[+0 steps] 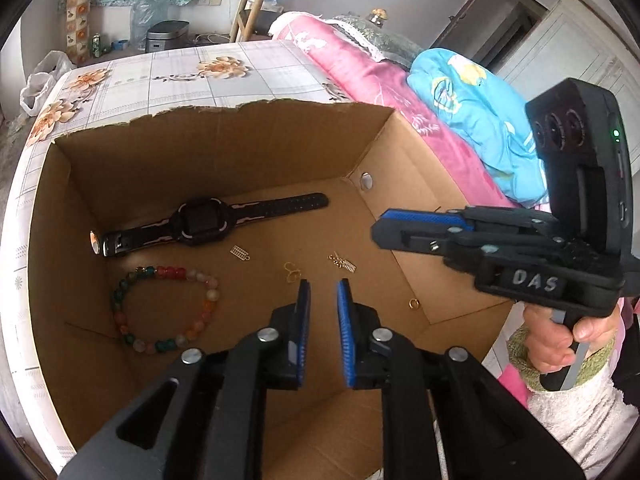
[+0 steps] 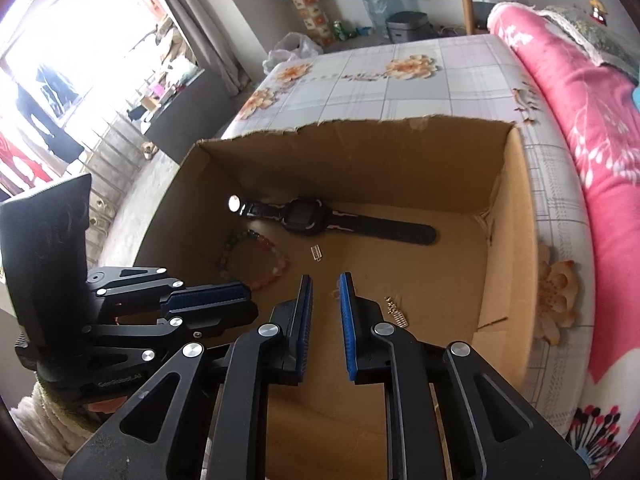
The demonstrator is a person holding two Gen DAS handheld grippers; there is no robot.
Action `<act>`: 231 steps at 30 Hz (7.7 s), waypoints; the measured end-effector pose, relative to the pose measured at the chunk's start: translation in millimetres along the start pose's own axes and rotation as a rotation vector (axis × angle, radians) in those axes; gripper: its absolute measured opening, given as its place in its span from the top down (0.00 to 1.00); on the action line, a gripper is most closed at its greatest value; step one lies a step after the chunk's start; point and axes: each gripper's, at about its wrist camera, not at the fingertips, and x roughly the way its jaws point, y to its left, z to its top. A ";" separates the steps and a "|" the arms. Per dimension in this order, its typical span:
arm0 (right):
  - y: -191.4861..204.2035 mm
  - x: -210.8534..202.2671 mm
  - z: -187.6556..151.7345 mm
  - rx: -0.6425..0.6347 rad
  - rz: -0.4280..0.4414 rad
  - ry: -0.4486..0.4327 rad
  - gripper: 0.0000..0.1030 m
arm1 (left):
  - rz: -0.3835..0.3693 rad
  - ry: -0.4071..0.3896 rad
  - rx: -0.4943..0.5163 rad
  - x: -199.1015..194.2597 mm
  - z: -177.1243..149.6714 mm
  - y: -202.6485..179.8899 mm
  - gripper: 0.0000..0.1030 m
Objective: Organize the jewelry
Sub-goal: 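Withdraw both grippers from the box toward the pink bead bracelet, then lower the left gripper to the pink bead bracelet while the right gripper lowers to the gold charm, then close the left gripper on the pink bead bracelet while the right gripper closes on the gold charm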
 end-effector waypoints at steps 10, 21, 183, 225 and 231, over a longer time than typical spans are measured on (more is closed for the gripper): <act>7.0 -68.2 -29.0 -0.019 0.015 -0.184 0.78 | 0.030 -0.140 0.067 -52.2 -18.1 -17.0 0.74; 31.4 -126.0 -159.4 -0.016 0.037 -0.365 0.63 | 0.101 -0.331 0.083 -129.1 -123.2 -22.8 0.24; 28.7 25.4 -187.5 0.124 -0.387 -0.094 0.86 | 0.302 -0.033 0.094 -9.6 -175.2 -8.1 0.91; 17.8 25.3 -180.7 0.185 -0.365 -0.152 0.90 | 0.315 -0.037 0.095 -10.9 -175.8 -8.1 0.91; 8.3 18.7 -181.3 0.215 -0.336 -0.150 0.90 | 0.327 -0.033 0.099 -8.9 -175.4 -11.1 0.91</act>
